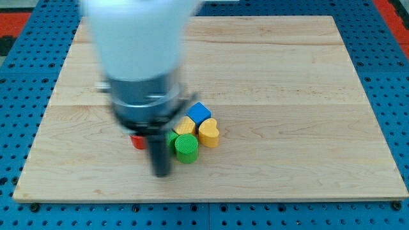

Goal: Slide the red star into the green star

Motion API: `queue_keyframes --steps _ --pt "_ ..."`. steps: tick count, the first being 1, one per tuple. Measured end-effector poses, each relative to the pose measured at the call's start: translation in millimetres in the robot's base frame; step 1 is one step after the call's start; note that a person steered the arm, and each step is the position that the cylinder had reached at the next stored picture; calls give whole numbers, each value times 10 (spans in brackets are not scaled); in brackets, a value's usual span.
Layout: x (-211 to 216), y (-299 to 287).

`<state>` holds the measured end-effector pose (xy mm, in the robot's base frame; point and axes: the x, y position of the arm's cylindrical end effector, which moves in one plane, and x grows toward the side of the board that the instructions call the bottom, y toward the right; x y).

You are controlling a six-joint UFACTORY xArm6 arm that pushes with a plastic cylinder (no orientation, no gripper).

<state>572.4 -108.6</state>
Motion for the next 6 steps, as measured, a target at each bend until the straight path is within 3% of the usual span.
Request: queue_keyframes --steps 1,2,4,5,6 --pt "-134 -554" --pt "-606 -653" --pt "-1936 -346" --pt "-1796 234" --pt "-1426 205"
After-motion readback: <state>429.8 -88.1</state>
